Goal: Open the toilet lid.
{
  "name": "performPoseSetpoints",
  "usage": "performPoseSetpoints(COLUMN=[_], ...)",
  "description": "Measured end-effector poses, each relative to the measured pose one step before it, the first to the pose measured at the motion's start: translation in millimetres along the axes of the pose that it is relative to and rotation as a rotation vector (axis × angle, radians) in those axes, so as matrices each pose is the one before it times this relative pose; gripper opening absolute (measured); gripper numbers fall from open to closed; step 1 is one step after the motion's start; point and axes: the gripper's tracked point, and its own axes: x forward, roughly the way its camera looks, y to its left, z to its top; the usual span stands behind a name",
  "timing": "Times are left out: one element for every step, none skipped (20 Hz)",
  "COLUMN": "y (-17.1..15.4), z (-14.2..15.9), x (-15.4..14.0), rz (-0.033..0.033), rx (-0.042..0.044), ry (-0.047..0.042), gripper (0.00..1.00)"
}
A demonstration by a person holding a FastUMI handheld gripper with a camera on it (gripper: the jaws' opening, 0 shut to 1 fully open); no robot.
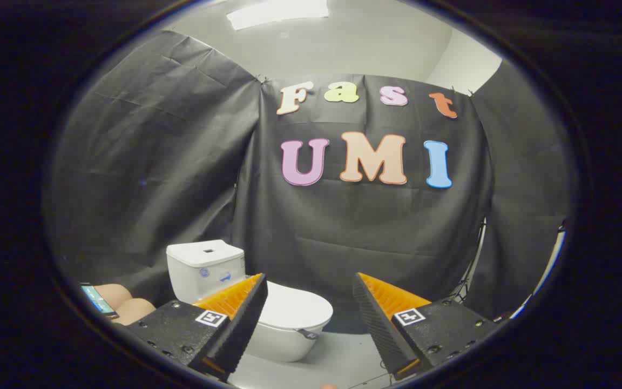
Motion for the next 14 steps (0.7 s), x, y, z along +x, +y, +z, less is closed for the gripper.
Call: performPoseSetpoints(y=[-0.39,-2.44,-2.2,-1.21,-0.32,-0.26,-0.38,-0.57,-0.85,-1.44,-1.16,0.03,0.51,-0.1], z=[1.6,-0.69,-1.26,0.32,1.33,-0.22,0.04,-1.38,-0.22,-1.32,-1.04,-2.17,-0.95,-1.47], x=[-1.97,-0.63,-1.31,-0.32,-0.89,-0.17,0.42,0.34,0.18,0.18,-0.04,0.69,0.34,1.36], rz=[-0.00061,-0.00415,-0.00676,-0.00534,-0.00045,0.00233,0.00105,-0.00079,-0.00187,-0.00384,-0.0019,0.0011,0.00183,0.00019], rx=[0.01161,0.01125,0.00953,0.00803,0.0102,0.01166,0.00951,0.00558,0.0002,0.00078,0.0037,0.00554,0.00751,0.00731], ry=[-0.00253,-0.00002,0.00283,-0.00296,-0.00521,-0.00557,-0.00127,-0.00028,0.00126,0.00098,0.00206,0.00358,0.00138,0.00275], gripper=[0.97,0.97,0.97,0.97,0.96,0.97,0.97,0.97,0.97,0.97,0.97,0.97,0.96,0.96])
